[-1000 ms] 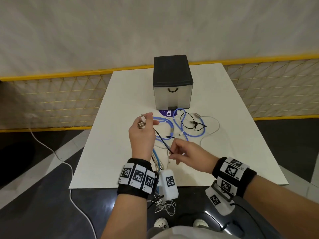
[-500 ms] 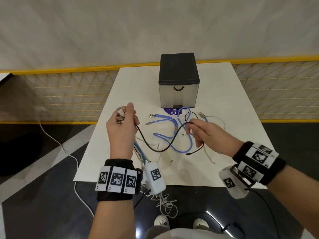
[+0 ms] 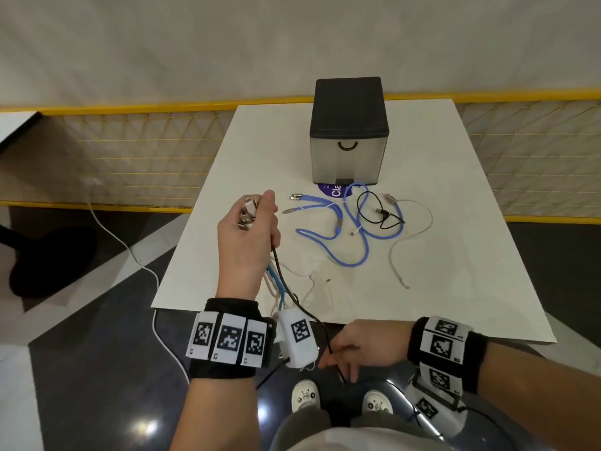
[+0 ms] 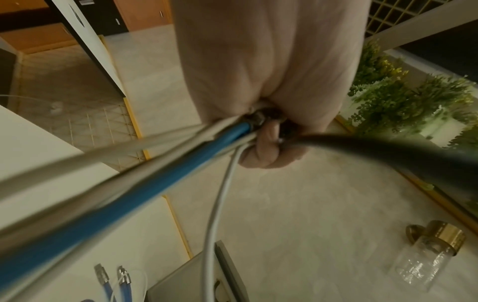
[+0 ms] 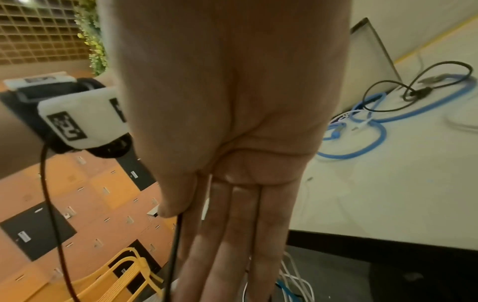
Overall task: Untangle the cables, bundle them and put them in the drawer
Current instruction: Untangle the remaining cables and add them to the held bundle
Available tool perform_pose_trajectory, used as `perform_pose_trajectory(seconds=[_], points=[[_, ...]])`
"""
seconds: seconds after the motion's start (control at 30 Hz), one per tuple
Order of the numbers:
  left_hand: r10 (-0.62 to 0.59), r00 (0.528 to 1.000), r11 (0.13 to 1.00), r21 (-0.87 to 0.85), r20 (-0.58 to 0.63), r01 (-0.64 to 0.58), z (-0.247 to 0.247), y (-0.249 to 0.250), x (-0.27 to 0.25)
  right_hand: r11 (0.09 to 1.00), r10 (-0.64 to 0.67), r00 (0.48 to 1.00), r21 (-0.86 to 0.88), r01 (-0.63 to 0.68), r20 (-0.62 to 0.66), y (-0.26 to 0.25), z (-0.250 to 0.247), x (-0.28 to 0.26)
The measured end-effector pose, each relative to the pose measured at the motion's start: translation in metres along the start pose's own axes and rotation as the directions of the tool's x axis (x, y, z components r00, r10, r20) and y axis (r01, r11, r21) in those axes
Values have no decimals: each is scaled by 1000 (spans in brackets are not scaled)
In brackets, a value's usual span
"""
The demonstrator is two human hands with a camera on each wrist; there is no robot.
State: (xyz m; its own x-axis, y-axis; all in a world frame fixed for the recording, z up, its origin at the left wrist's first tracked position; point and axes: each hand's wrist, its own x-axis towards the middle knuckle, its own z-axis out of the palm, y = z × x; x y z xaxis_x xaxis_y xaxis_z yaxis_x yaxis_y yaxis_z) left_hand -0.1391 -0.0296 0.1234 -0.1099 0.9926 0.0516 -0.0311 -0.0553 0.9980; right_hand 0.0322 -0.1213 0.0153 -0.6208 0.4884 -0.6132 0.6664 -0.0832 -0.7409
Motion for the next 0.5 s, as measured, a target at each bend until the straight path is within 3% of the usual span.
perform_pose_trajectory(seconds=[0.07,0.13,0.2,0.27,0.37,0.5], points=[[8,1000,1000,16,-1,-8,-1,0,-4,999,12,1000,46,-13,16,0,0,0],[11,1000,1000,27,10,-11,-2,-1,-8,993,24,999,-112,-27,-27,1,-7,-3],[6,999,998,68,33,-9,0,-2,-12,957,50,995,-280,-74,-92,1,-20,-8],[14,997,993,115,70,-22,1,-2,-18,955,26,973,-284,-92,-228,-6,-34,-18],[73,978,988,122,194,-98,7,-2,-26,990,-117,889,-125,68,-442,-29,-51,-30],[123,921,971,147,370,-188,31,2,-39,934,-273,832,76,350,-483,-62,-56,-22]])
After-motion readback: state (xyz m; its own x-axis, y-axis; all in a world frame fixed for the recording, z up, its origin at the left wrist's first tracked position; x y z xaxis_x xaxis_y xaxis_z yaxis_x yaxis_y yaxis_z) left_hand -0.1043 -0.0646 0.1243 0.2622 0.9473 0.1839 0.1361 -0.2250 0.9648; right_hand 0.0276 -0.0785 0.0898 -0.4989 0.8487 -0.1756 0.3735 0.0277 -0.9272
